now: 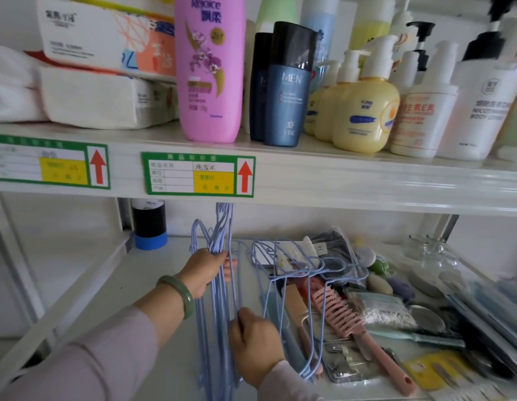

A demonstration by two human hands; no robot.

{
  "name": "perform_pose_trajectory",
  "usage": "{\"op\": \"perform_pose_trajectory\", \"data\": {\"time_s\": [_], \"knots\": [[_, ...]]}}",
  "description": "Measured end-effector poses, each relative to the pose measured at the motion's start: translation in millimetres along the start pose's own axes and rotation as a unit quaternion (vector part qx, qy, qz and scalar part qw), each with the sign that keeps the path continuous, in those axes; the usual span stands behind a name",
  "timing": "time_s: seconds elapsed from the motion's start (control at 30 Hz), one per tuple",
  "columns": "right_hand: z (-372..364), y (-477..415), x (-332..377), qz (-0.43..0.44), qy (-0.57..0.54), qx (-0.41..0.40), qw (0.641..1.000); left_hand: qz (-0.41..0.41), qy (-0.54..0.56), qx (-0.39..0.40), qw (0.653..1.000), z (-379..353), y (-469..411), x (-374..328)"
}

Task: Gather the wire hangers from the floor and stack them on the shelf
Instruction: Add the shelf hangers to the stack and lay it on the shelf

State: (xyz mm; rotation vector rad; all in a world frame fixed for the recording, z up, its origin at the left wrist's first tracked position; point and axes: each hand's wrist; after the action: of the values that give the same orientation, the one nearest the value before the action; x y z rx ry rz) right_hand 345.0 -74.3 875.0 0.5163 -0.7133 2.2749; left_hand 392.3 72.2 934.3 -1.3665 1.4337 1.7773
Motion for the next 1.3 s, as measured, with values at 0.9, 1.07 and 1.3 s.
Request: {"op": "perform_pose_trajectory", "data": {"time_s": [0.9,1.07,1.3], "knots": [[2,7,-6,-0.07,-0.068,-0.102,0.99,-0.01,0.014,0.044,0.999,2,16,4],[-3,18,-5,-0.012,-0.087,-0.077,0.993,-0.013,0.029,0.077,0.997,-5,16,8],[13,20,-43,-0.17,0.051,-0.053,0.983,-0.018,-0.029,0.02,0.999,-2,15,8]]}}
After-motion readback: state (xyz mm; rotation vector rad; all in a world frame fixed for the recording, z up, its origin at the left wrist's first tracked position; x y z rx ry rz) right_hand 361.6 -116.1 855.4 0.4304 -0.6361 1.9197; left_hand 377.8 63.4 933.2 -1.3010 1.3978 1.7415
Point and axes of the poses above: each hand's wrist, its own y-axis away from the middle knuckle, its own z-axis out of the back of the hand, x = y × z, and after that the axes turned 15 degrees about z, right-handed
